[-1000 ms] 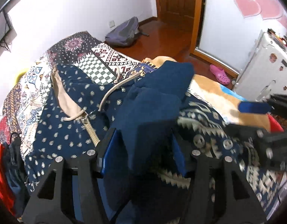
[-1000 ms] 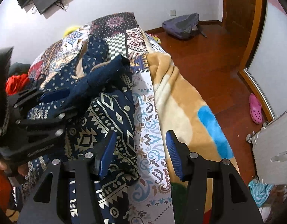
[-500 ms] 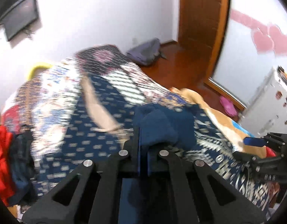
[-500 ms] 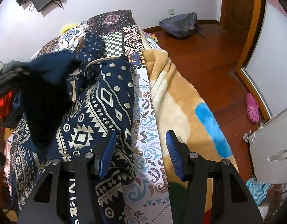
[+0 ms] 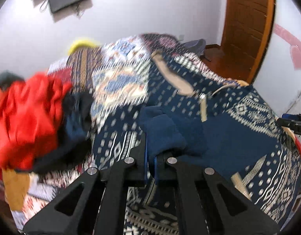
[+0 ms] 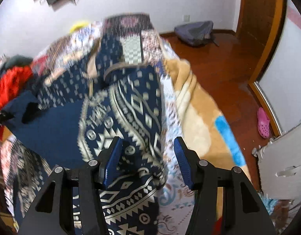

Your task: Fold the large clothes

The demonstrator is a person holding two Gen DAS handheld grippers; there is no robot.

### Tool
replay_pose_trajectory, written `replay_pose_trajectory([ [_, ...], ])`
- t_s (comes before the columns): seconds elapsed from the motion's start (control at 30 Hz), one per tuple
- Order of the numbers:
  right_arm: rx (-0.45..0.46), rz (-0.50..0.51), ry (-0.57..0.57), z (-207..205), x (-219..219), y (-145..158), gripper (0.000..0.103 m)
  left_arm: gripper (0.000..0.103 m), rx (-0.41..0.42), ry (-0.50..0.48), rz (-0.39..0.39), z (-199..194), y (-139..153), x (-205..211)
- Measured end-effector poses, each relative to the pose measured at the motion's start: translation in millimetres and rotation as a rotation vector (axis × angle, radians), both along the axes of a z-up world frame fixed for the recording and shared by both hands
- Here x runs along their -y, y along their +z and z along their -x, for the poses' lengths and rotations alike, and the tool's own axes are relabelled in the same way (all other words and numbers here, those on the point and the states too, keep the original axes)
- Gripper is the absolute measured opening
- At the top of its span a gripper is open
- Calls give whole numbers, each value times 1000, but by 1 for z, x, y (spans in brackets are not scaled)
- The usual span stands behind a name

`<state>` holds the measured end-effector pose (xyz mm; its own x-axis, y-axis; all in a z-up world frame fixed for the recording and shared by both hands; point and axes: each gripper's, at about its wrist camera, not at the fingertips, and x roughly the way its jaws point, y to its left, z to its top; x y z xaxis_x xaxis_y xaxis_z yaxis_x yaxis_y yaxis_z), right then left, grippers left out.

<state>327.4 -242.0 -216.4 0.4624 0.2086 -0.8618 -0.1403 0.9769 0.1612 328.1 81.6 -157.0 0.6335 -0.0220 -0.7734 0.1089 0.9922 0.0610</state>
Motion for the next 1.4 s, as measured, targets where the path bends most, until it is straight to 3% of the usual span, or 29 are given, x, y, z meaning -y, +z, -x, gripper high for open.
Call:
replay_pose_trajectory([
  [0.1, -52, -14, -9, 0, -2, -17, 51, 14, -72, 43, 21, 7, -19, -16],
  [0.17, -58, -58, -43, 0, 4, -20, 52, 32, -121, 73, 35, 9, -32, -30],
  [0.27, -83, -102, -82, -1, 12, -23, 56, 49, -131, 89, 49, 16, -41, -45],
  [0.4, -70, -70, -93, 0, 10, -23, 62, 53, -130, 110, 113, 25, -48, -62],
  [0.53, -64, -31, -94, 1, 5, -19, 62, 65, -125, 138, 193, 32, -52, -82],
  [0.77, -55, 12, -95, 1, -3, -19, 62, 66, -160, 216, 395, 38, -66, -122],
  [0.83, -63, 15, -101, 0, -3, -18, 62, 66, -176, 227, 361, 39, -72, -122],
  [0.97, -62, 32, -103, 0, -6, -17, 62, 66, -165, 229, 209, 43, -74, -114],
  [1.07, -66, 39, -107, 0, -7, -17, 62, 66, -161, 212, 184, 45, -71, -111],
  [1.2, -69, 57, -97, -3, -10, -10, 62, 66, -114, 193, 93, 48, -52, -101],
  [1.4, 6, 71, -57, -9, -21, 21, 62, 66, 7, 134, -24, 43, -4, -80],
])
